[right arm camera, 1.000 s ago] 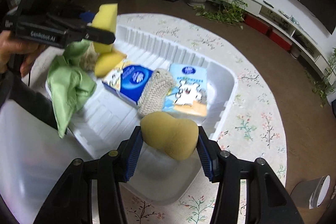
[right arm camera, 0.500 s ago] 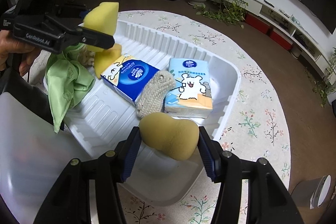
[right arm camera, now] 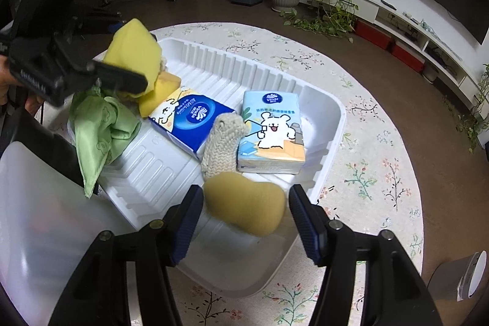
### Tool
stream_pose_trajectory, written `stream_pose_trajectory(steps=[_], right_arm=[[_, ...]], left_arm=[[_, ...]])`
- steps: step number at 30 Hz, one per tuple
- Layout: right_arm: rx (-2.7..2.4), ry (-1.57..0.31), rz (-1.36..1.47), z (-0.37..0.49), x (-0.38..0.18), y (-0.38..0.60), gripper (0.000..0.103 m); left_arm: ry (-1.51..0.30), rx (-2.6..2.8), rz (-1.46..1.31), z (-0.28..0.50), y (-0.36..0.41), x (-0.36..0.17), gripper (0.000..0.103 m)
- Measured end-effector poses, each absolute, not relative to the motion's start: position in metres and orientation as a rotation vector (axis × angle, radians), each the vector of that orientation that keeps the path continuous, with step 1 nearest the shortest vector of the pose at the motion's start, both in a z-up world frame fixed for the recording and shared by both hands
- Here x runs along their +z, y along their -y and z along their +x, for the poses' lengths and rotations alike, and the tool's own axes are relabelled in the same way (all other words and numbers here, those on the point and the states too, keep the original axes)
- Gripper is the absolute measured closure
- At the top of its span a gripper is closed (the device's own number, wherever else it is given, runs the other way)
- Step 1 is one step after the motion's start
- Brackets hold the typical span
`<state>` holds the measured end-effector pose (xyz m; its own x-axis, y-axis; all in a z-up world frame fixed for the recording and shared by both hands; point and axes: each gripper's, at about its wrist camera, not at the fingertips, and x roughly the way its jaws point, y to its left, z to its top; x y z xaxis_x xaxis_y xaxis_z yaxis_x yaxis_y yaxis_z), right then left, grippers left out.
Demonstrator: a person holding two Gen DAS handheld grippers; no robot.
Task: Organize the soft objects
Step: 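Release the yellow sponge into the tray while the right gripper releases the peanut sponge, then withdraw both grippers from the tray back toward the table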
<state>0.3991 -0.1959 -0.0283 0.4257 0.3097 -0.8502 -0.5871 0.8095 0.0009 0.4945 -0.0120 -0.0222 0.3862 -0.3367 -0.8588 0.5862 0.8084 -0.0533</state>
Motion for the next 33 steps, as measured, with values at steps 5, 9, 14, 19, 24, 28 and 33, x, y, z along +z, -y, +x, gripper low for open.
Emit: stream_pose_trajectory(steps=[5, 9, 14, 19, 24, 28, 33], right_arm=[[0.561, -0.97, -0.294, 0.402, -0.026, 0.201, 0.035], [0.554, -0.957, -0.261, 0.404, -0.023, 0.207, 0.035], [0.546, -0.93, -0.217, 0.404, -0.013, 0.215, 0.034], [0.533, -0.905, -0.193, 0.397, 0.001, 0.22, 0.021], [0.507, -0.871, -0.155, 0.388, 0.015, 0.228, 0.013], [0.463, -0.847, -0.138, 0.376, 0.027, 0.237, 0.013], [0.408, -0.823, -0.057, 0.348, 0.041, 0.264, 0.013]], left_arm=[[-0.978, -0.566, 0.212, 0.497, -0.003, -0.01, 0.017], [-0.959, -0.553, 0.166, 0.496, -0.014, -0.001, 0.014], [-0.913, -0.526, 0.131, 0.489, -0.026, 0.011, 0.012], [-0.868, -0.497, 0.068, 0.47, -0.045, 0.024, 0.0], [-0.817, -0.44, 0.024, 0.44, -0.061, 0.032, 0.0], [-0.772, -0.401, 0.005, 0.409, -0.073, 0.039, 0.0], [-0.722, -0.386, -0.065, 0.364, -0.09, 0.046, 0.0]])
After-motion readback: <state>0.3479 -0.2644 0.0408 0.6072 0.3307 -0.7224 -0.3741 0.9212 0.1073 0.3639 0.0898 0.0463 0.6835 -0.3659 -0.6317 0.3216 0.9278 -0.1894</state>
